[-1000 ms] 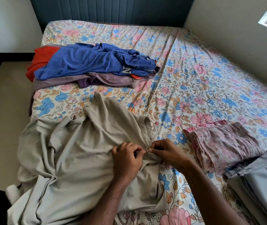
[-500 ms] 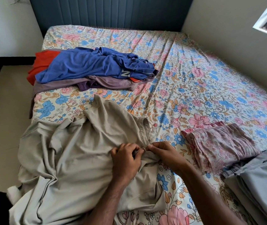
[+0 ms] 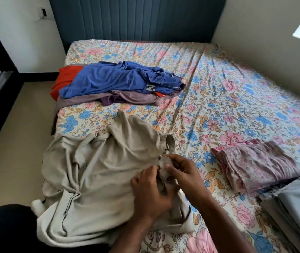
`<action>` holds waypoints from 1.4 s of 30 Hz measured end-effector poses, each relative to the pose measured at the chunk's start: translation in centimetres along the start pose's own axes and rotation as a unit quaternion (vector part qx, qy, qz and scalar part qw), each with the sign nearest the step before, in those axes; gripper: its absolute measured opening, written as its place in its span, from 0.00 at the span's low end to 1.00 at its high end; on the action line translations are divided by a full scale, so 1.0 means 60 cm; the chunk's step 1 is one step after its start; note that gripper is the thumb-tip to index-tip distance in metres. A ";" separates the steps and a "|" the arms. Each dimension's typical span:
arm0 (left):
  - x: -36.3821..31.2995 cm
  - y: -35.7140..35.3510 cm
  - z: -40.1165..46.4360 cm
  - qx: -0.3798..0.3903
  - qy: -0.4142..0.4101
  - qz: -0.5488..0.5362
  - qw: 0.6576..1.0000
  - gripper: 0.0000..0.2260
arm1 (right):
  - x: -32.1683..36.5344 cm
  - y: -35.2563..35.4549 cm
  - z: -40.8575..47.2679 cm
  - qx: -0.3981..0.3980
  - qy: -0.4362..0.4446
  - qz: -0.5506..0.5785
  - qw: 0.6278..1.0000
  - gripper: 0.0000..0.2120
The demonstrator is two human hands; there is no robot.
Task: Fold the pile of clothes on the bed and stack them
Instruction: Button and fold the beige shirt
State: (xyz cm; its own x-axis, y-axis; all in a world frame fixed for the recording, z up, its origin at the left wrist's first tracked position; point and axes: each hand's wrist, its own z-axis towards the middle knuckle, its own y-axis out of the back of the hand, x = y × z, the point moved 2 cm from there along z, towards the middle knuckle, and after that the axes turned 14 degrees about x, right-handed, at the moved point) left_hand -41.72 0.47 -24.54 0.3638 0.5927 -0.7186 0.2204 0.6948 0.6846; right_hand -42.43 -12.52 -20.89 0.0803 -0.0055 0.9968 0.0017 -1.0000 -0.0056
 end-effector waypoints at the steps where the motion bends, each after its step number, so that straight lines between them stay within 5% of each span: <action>1: 0.006 0.003 0.005 -0.009 0.028 -0.039 0.999 0.18 | 0.006 -0.008 0.001 0.019 0.002 -0.016 1.000 0.14; 6: 0.036 0.027 0.035 -0.050 0.074 -0.234 0.968 0.07 | 0.019 -0.004 0.004 0.041 0.011 -0.161 0.986 0.25; 11: 0.027 0.088 0.074 -0.027 0.126 -0.524 0.842 0.13 | 0.004 0.034 0.052 0.044 -0.003 -0.413 0.910 0.33; 13: 0.020 0.132 0.084 0.001 0.152 -0.563 0.812 0.14 | -0.004 0.036 0.089 0.071 -0.009 -0.438 0.896 0.31; 17: 0.010 0.237 0.095 0.085 0.120 -0.554 0.819 0.15 | 0.004 0.030 0.173 0.174 0.016 -0.437 0.883 0.15; 18: 0.009 0.269 0.098 0.101 0.094 -0.483 0.865 0.13 | 0.013 0.024 0.194 0.193 0.031 -0.443 0.875 0.11; 20: 0.015 0.329 0.111 0.122 0.051 -0.173 0.976 0.15 | 0.048 0.012 0.222 0.211 0.040 -0.422 0.881 0.06; 22: 0.043 0.373 0.133 0.143 0.074 0.141 0.977 0.26 | 0.103 0.007 0.248 0.182 0.077 -0.381 0.903 0.04; 24: 0.076 0.421 0.155 0.132 0.093 0.223 0.961 0.28 | 0.174 -0.003 0.271 0.127 0.150 -0.344 0.918 0.05; 28: 0.060 0.545 0.197 -0.002 0.008 0.079 0.997 0.23 | 0.322 -0.032 0.312 0.048 0.272 -0.275 0.921 0.09; 34: -0.040 0.707 0.248 -0.185 -0.080 -0.034 0.979 0.11 | 0.515 -0.038 0.321 -0.053 0.324 -0.177 0.928 0.22; 36: -0.077 0.751 0.261 -0.245 -0.077 -0.083 0.963 0.14 | 0.555 -0.021 0.320 0.025 0.287 -0.203 0.936 0.26; 39: -0.123 0.803 0.276 -0.274 -0.059 -0.264 0.923 0.16 | 0.559 -0.006 0.315 0.297 0.100 -0.188 0.931 0.15; 42: -0.157 0.816 0.277 -0.197 -0.073 -0.364 0.907 0.11 | 0.548 0.011 0.322 0.235 0.013 -0.384 0.893 0.14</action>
State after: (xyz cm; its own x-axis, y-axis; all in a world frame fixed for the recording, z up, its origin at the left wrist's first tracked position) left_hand -19.31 22.09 17.78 0.3739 -0.1217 -0.9194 0.1193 0.9894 -0.0824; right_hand -20.54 -13.32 10.34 -0.1482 0.6752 0.7226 0.4653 -0.5971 0.6534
